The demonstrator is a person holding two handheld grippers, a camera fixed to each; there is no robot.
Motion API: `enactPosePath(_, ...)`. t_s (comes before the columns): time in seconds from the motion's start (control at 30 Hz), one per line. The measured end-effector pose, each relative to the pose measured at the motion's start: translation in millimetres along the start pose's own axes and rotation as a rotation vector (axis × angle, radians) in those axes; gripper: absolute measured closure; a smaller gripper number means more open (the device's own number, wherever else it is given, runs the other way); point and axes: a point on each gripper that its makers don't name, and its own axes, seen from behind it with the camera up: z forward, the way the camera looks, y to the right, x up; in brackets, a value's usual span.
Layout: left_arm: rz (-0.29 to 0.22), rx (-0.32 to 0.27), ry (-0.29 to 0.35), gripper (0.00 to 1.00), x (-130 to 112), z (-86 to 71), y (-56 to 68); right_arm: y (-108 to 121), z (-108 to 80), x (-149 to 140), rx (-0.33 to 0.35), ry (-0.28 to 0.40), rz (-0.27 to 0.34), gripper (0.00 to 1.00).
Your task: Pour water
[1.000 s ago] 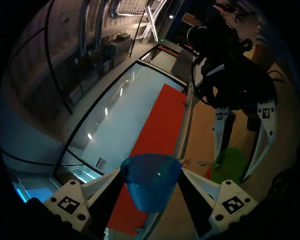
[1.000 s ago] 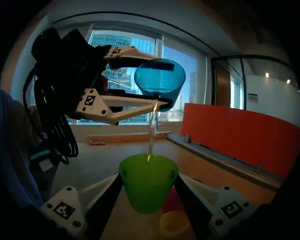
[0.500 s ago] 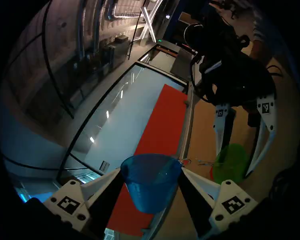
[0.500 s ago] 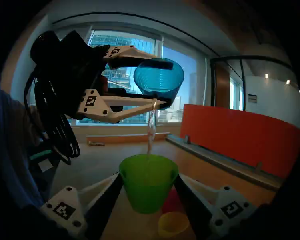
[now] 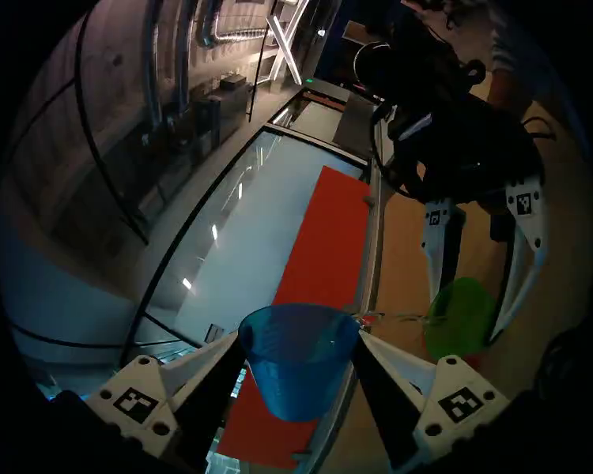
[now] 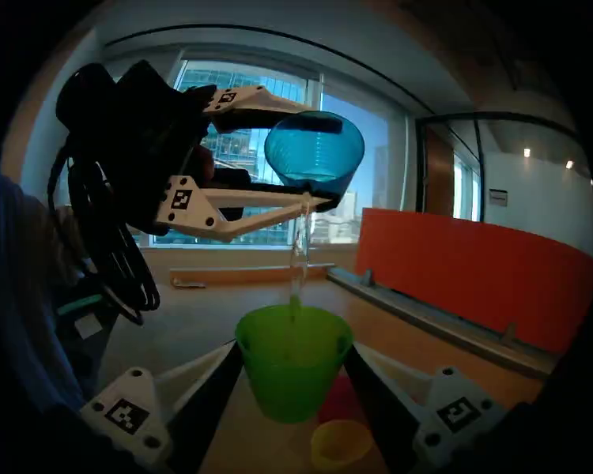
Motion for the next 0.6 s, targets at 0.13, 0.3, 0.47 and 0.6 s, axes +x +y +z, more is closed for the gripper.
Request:
enactPosePath(0.13, 0.018, 0.003, 0.001, 0.13, 1.0, -0.4, -1.2, 0.8, 0.0, 0.1, -0.002, 0.002, -0.001, 0.1)
enactPosePath(0.3, 0.036, 0.003, 0.002, 0.13, 2.0, -0.5, -1.6, 1.8, -0.1, 0.0, -0.003, 0.004, 0.002, 0.1)
enactPosePath(0.47, 0.061, 0.006, 0.008, 0.13, 3.2, 0.0, -1.9, 1.7, 0.3, 1.4, -0.003, 0.005, 0.0, 0.1)
enactPosePath(0.6, 0.075, 0.006, 0.012, 0.13, 3.3, 0.1, 0.0, 1.6, 1.0, 2.1, -0.004, 0.006, 0.001, 0.1)
